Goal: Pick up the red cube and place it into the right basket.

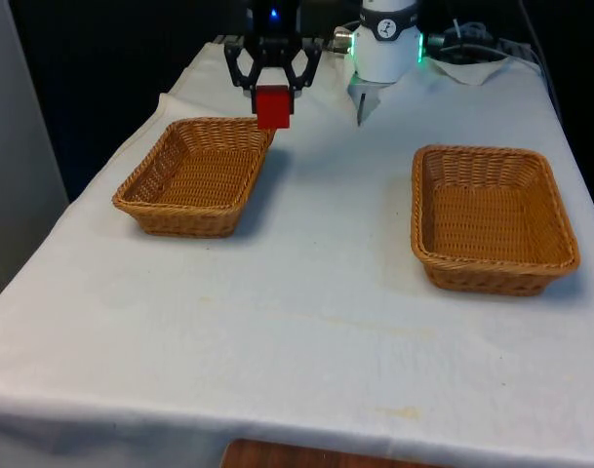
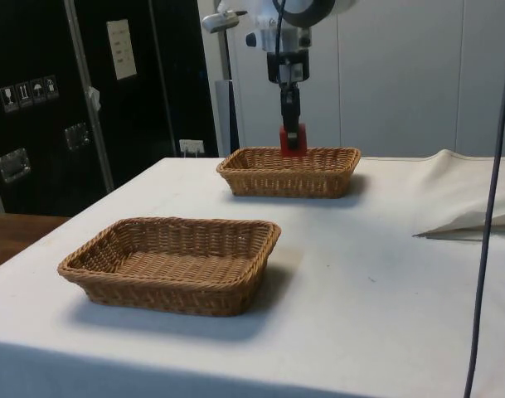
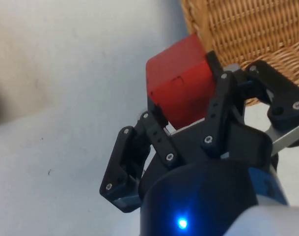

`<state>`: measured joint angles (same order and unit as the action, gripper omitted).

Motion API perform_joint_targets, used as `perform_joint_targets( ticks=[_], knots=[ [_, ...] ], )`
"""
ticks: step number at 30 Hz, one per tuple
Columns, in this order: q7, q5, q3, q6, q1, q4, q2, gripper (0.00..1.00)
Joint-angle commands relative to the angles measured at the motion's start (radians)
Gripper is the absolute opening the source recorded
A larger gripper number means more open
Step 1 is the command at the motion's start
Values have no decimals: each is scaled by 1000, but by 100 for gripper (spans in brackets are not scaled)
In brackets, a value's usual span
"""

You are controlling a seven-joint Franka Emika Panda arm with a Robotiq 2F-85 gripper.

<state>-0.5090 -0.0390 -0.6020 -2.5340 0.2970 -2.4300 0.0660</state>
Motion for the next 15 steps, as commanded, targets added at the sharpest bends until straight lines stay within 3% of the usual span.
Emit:
perform_joint_targets(
  ticks=[1, 4, 5, 12, 13, 15],
  knots=[
    [-19, 15, -6, 6, -5, 4, 0, 2],
    [-7, 0, -14, 0, -2, 5, 2, 2],
    [-27, 18, -22, 4, -8, 11, 6, 2],
    [-49, 57, -41, -4, -10, 27, 27, 2],
    [-31, 34, -45, -2, -5, 26, 25, 2],
    [-59, 76, -44, -7, -11, 34, 37, 2]
  ],
)
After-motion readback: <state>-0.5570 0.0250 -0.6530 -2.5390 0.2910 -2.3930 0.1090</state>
